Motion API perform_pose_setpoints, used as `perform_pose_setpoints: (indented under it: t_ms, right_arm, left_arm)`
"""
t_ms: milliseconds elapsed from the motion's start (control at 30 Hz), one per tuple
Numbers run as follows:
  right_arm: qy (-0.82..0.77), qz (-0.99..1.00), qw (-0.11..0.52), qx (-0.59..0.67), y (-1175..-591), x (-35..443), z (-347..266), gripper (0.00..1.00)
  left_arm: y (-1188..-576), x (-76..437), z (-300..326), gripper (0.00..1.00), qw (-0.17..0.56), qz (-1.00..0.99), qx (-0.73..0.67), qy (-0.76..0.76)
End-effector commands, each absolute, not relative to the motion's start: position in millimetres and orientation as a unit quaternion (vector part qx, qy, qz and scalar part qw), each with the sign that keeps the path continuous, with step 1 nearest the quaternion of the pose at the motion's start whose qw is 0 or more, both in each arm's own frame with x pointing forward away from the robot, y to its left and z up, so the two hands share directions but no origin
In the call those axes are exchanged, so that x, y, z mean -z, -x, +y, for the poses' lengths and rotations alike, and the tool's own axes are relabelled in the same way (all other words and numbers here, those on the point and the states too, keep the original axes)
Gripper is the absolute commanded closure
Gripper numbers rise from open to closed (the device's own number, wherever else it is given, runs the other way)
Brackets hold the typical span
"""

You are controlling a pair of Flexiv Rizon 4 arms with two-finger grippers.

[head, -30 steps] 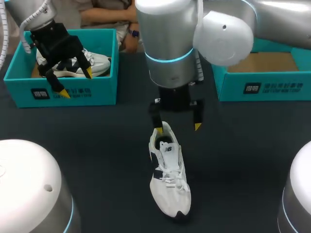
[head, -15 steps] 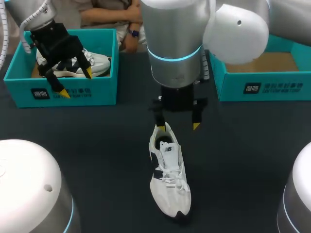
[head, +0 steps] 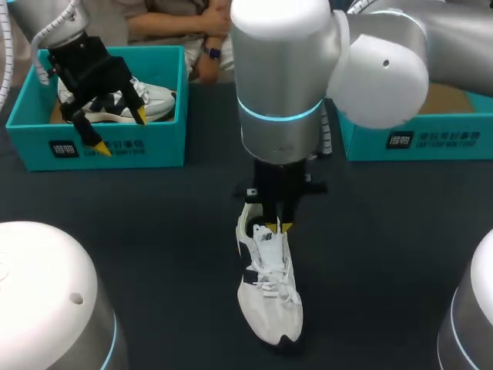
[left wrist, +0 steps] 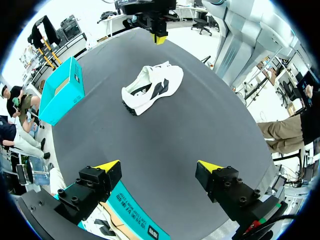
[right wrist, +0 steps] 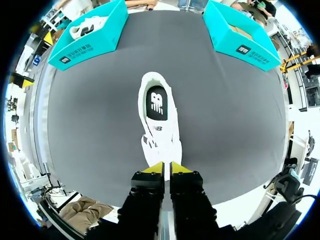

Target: Take the shoe out of the shoebox, open the shoe tongue, remove and reinsert the insole, then place the shoe into the shoebox

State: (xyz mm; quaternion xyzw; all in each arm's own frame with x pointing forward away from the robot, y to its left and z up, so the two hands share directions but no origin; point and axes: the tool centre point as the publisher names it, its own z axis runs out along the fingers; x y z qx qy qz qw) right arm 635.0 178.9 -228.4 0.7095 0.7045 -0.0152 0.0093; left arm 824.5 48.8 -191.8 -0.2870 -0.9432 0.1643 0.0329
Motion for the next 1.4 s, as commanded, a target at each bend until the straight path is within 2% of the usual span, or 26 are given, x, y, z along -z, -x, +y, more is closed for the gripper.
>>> perform_pose_setpoints:
  t_ms: [33,1000,1200,1400]
  right_arm:
    - [-0.708,0.706,-0.011,0.011,-641,250,182,1.00]
    - [-0.701,0.711,-0.057,0.004,-667,338,192,1.00]
    - [-0.679,0.733,-0.046,-0.005,-673,326,198,1.00]
    - [-0.556,0.830,-0.011,-0.028,-681,300,200,1.00]
  left_arm:
    - [-825,192,49,0.00,0.034,-0.943,-0.163,0.287]
    - [-825,192,49,0.00,0.034,-0.943,-0.163,0.287]
    - [-825,192,49,0.00,0.034,-0.943,-0.163,0.287]
    - [-825,192,49,0.00,0.034,-0.943,-0.163,0.287]
